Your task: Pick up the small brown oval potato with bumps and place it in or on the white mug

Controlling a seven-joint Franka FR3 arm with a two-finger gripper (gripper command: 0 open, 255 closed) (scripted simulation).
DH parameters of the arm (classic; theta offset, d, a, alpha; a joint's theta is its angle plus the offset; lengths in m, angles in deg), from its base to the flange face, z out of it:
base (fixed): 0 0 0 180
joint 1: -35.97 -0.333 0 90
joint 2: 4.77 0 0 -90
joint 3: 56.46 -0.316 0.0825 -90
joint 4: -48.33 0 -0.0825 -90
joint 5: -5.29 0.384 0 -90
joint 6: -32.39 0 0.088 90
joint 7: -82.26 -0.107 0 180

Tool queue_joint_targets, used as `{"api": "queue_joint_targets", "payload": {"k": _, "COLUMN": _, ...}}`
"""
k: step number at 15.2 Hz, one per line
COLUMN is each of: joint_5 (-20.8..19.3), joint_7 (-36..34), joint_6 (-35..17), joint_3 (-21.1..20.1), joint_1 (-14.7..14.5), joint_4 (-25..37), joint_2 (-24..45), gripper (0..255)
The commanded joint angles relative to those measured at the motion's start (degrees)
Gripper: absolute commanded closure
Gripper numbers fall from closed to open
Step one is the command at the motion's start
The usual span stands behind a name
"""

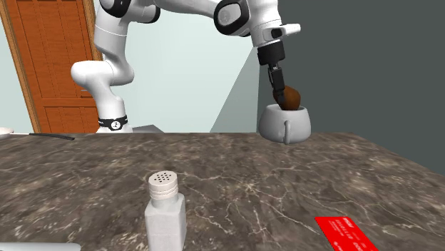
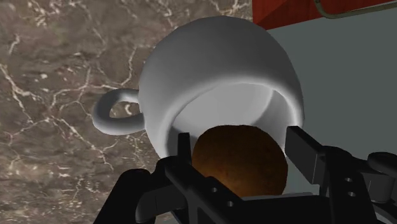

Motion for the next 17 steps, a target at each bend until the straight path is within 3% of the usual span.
{"api": "queue_joint_targets", "payload": {"k": 1, "joint_5": 0.0, "joint_7": 0.0, "joint_6": -0.1, "joint_3": 0.0, "joint_1": 0.0, "joint_4": 0.0, "joint_2": 0.0, "gripper": 255}}
{"api": "queue_joint_targets", "payload": {"k": 4, "joint_5": 0.0, "joint_7": 0.0, "joint_6": -0.1, "joint_3": 0.0, "joint_1": 0.0, "joint_4": 0.0, "joint_2": 0.0, "gripper": 255}}
{"api": "queue_joint_targets", "payload": {"k": 5, "joint_5": 0.0, "joint_7": 0.0, "joint_6": -0.1, "joint_3": 0.0, "joint_1": 0.0, "joint_4": 0.0, "joint_2": 0.0, "gripper": 0}}
{"api": "queue_joint_targets", "payload": {"k": 10, "joint_5": 0.0, "joint_7": 0.0, "joint_6": -0.1, "joint_3": 0.0, "joint_1": 0.0, "joint_4": 0.0, "joint_2": 0.0, "gripper": 0}}
{"api": "queue_joint_targets", "payload": {"k": 14, "joint_5": 0.2, "joint_7": 0.1, "joint_6": 4.9, "joint_3": 0.0, "joint_1": 0.6, "joint_4": 0.8, "joint_2": -4.1, "gripper": 0}}
{"api": "queue_joint_targets", "payload": {"k": 17, "joint_5": 0.2, "joint_7": 0.1, "joint_6": 4.9, "joint_3": 0.1, "joint_1": 0.6, "joint_4": 0.8, "joint_2": -4.1, "gripper": 0}}
